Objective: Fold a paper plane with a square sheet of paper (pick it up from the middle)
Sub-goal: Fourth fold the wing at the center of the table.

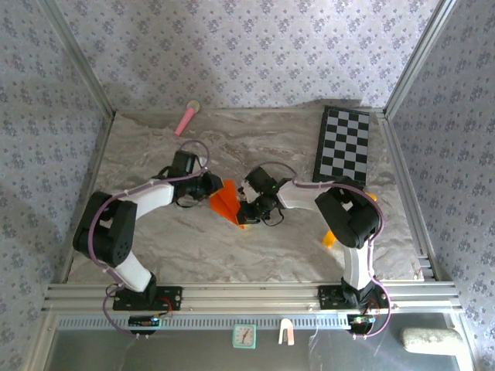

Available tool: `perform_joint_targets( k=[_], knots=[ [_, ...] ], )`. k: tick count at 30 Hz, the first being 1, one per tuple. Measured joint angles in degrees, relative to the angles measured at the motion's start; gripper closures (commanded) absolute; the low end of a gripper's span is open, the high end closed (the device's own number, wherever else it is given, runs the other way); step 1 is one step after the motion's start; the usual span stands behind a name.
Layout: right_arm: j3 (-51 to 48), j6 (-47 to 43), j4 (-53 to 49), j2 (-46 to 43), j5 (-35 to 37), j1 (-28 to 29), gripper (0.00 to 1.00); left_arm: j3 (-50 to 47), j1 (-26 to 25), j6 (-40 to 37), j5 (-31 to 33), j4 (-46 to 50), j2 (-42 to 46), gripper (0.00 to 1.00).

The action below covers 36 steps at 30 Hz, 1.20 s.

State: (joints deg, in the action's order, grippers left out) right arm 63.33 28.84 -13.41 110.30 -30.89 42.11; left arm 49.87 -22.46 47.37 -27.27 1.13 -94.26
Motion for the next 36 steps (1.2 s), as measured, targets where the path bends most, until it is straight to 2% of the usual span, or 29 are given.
perform_joint_targets(
  k=[10,22,36],
  knots=[
    [0.1,-0.9,-0.3,0.0,0.0,-0.1,0.97,0.5,-1.6,1.6,1.6,-0.7,-8.0,0.84],
    [-0.5,-1.5,-0.1,-0.3,0.1,0.4,0.96,6.5,-3.4,1.1,7.9,8.3,-10.1,0.87],
    [-8.1,-1.1,1.6,-5.9,0.3,1.2,0.94,8.1,-3.8,1.1,8.3,10.8,-10.5,0.86]
  ],
)
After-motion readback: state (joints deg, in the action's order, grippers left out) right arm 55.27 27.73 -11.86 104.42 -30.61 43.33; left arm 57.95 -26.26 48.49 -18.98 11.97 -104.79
